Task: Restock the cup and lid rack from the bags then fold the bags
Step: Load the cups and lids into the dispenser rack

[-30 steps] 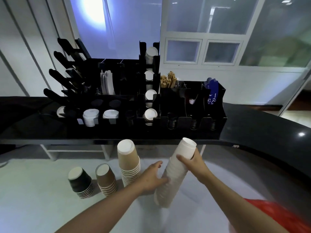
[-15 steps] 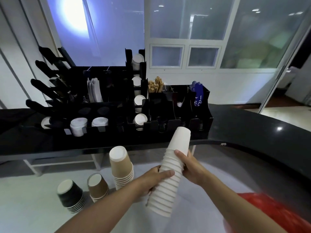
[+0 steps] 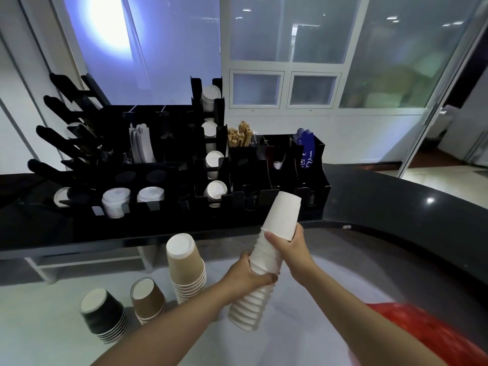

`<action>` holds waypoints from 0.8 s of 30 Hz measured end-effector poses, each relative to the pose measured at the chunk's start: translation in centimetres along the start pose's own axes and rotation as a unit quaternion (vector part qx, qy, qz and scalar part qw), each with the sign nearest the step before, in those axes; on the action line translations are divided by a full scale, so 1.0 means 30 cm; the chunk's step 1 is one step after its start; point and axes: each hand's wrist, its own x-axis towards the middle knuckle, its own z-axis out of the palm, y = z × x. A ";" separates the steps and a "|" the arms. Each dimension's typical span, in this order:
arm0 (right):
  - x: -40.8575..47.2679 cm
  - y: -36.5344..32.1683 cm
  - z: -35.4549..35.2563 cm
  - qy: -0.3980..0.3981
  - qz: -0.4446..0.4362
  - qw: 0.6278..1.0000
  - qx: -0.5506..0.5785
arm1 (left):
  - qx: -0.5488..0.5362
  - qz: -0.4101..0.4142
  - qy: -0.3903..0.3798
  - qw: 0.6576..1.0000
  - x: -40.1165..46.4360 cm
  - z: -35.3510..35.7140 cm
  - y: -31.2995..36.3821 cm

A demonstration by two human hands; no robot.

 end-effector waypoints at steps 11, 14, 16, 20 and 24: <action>0.059 -0.111 -0.236 0.028 -0.039 0.998 -0.037 | 0.058 0.003 0.023 0.998 0.113 0.109 -0.129; 0.059 -0.089 -0.298 0.007 -0.025 0.998 -0.059 | 0.033 0.003 0.036 0.999 0.140 0.164 -0.131; 0.059 -0.069 -0.329 -0.005 -0.020 0.997 -0.069 | 0.022 -0.001 0.036 0.999 0.154 0.192 -0.129; 0.064 -0.039 -0.356 -0.013 -0.013 0.997 -0.074 | 0.051 0.012 0.005 0.999 0.154 0.211 -0.146; 0.076 -0.035 -0.345 -0.032 -0.010 0.996 -0.077 | 0.045 0.024 -0.015 0.999 0.132 0.173 -0.197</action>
